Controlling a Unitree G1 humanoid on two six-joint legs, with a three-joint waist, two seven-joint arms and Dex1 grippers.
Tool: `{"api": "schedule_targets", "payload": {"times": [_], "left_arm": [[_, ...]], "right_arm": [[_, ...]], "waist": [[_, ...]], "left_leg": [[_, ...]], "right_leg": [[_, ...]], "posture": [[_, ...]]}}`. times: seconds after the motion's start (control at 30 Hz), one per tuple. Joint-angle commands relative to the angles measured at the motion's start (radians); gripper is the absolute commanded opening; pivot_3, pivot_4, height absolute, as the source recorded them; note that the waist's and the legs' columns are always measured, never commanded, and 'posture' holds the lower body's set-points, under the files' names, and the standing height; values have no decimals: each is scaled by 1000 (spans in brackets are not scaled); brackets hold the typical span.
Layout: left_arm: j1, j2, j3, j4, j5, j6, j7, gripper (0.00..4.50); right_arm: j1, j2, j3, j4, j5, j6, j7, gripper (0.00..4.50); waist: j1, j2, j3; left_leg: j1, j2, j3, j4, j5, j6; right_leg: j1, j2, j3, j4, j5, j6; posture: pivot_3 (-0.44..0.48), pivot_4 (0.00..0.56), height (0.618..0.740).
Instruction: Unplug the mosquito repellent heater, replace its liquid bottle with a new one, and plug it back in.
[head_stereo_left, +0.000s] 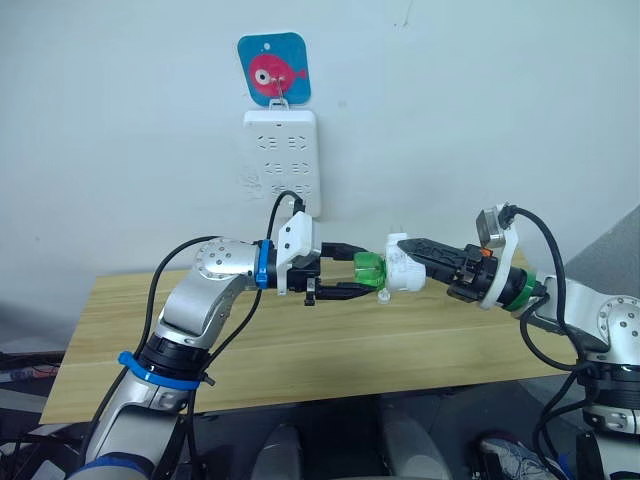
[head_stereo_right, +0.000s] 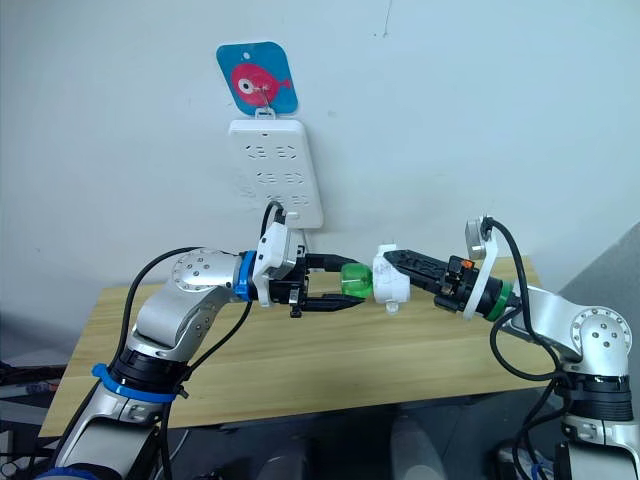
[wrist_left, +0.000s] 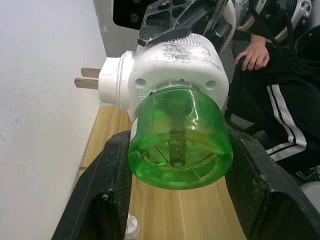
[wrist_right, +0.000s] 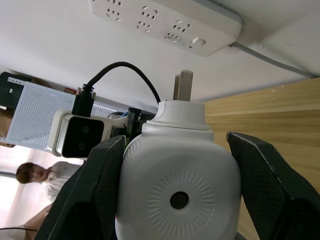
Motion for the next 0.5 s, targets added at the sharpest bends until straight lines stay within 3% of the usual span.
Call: {"api": "schedule_targets", "payload": {"times": [0.03, 0.4, 0.5], "left_arm": [[0, -9, -8, -3, 9, -28, -14, 2256], [3, -40, -7, -23, 26, -68, 7, 2256], [-16, -43, 2, -12, 33, -68, 22, 3281]], "right_arm": [[-19, -11, 6, -33, 27, 9, 37, 2961], [-10, -27, 18, -43, 27, 3, 41, 2947], [-11, -32, 19, -40, 27, 4, 43, 2947]], "waist": [[0, 0, 0], [0, 0, 0], [0, 0, 0]], "left_leg": [[0, 0, 0, 0, 0, 0], [0, 0, 0, 0, 0, 0], [0, 0, 0, 0, 0, 0]], "right_leg": [[0, 0, 0, 0, 0, 0], [0, 0, 0, 0, 0, 0], [0, 0, 0, 0, 0, 0]], "posture": [[-144, 154, 734], [-144, 154, 734], [-148, 156, 734]]}}
